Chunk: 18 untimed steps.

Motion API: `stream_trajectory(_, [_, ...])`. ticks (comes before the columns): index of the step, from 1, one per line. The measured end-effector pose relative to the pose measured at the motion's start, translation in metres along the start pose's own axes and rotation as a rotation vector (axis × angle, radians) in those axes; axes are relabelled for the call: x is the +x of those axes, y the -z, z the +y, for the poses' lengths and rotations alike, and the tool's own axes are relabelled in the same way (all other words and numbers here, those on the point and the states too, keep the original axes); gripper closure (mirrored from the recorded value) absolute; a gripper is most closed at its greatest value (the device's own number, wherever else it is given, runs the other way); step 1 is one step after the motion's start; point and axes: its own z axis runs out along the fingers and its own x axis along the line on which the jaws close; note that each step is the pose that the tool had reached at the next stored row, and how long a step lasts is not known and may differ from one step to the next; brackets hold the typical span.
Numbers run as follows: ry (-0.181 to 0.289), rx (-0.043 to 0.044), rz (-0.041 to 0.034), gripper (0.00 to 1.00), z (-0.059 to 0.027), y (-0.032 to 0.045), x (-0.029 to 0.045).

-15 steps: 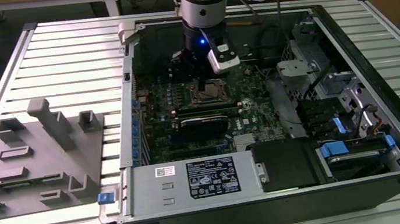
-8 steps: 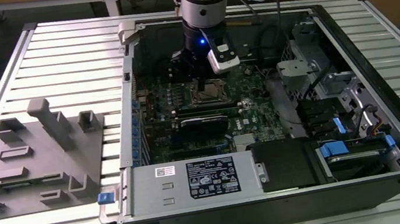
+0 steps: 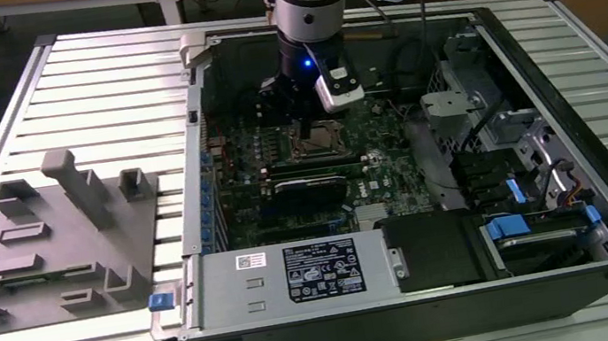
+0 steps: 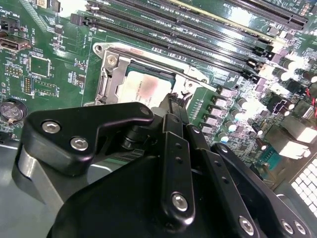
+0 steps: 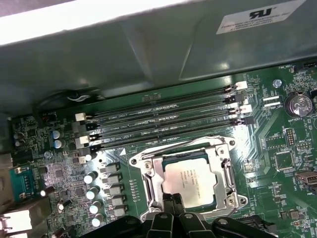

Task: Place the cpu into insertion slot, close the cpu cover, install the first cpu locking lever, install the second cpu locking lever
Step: 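Install the second cpu locking lever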

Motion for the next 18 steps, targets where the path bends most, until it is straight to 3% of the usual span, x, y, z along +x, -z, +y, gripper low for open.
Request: stream_trajectory(18, [0.000,0.0028,0.0136,0.89,0.0000,0.0000,0.0000])
